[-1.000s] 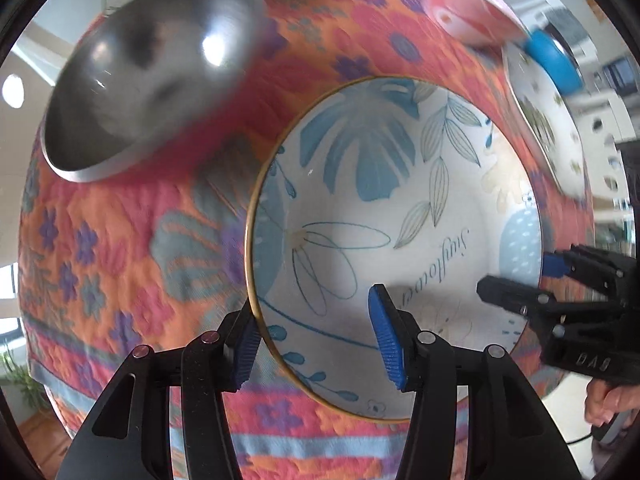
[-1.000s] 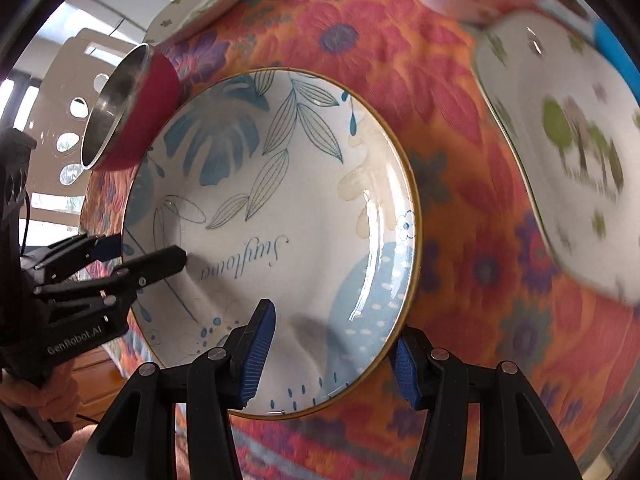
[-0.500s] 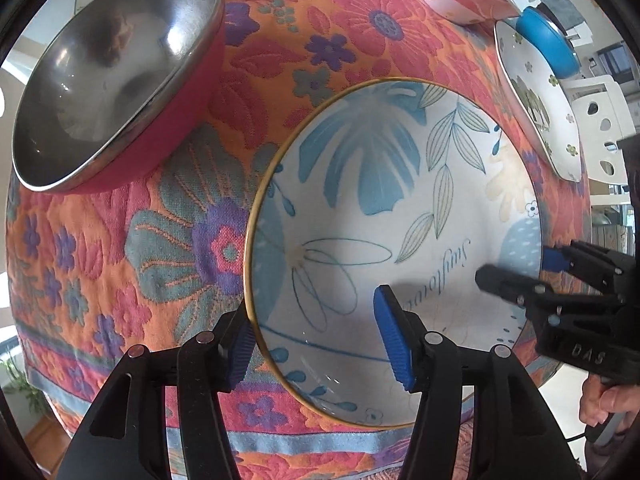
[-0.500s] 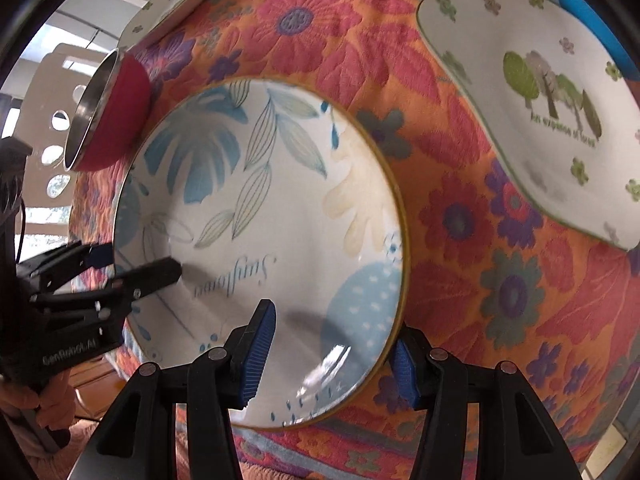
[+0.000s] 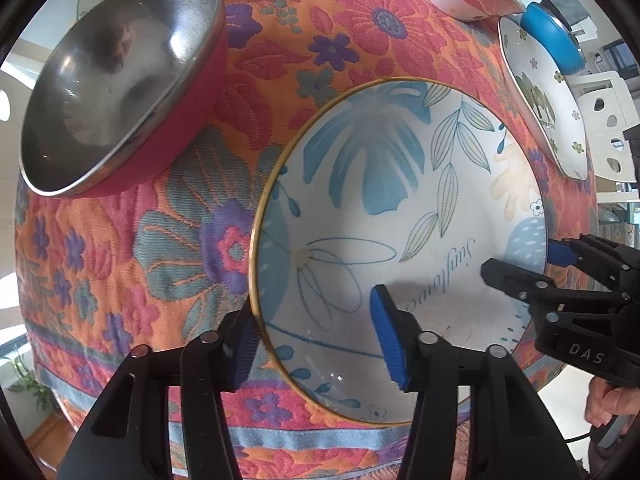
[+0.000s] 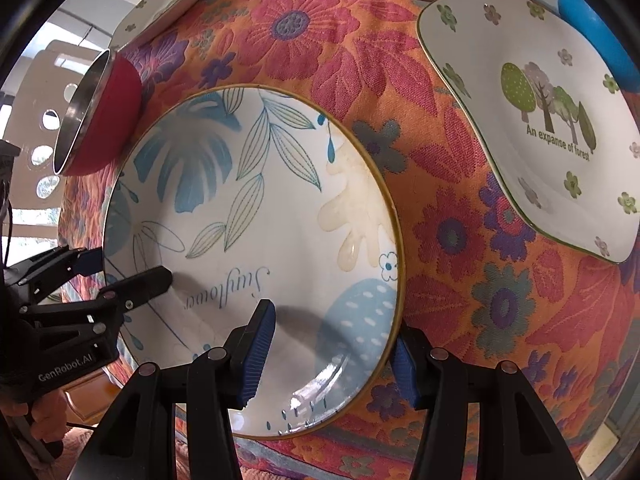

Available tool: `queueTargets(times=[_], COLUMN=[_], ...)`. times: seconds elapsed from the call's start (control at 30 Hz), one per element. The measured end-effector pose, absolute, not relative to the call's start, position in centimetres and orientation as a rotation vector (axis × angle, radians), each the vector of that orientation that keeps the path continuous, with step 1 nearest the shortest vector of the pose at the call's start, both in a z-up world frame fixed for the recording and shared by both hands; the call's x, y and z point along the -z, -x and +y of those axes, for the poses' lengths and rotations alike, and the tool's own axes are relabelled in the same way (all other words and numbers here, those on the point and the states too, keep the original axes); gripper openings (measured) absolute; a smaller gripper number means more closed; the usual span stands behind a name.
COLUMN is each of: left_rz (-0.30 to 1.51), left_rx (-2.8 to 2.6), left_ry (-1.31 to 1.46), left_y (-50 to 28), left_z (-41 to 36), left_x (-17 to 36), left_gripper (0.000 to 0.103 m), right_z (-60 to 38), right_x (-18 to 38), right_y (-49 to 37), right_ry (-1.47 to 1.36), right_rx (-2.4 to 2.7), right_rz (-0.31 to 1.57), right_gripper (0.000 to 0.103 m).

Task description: Organize plates and bowls

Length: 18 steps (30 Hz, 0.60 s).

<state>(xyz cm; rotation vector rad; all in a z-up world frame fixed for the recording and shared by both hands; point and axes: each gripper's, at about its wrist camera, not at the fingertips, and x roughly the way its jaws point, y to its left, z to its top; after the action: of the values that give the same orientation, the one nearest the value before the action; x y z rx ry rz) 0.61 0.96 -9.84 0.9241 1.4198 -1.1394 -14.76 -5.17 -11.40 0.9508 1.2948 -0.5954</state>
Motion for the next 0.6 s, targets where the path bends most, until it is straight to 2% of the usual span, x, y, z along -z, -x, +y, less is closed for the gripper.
queueTargets(times=[0.33,0.6], left_rz=[1.452,1.498], left_rx=[1.136,1.124], left_ry=[-0.869,-0.759], left_y=[-1.2,-3.9], left_z=[1.9,3.2], left_x=[6.5,1.0], left_gripper=[0.047,0.047], right_z=[-5.8,-7.9], right_x=[7.1,1.5], right_y=[15.5,15.3], right_ry=[-0.950,-0.933], right_rx=[0.591,0.578], right_rz=[1.228,1.096], right_gripper=[0.053,0.053])
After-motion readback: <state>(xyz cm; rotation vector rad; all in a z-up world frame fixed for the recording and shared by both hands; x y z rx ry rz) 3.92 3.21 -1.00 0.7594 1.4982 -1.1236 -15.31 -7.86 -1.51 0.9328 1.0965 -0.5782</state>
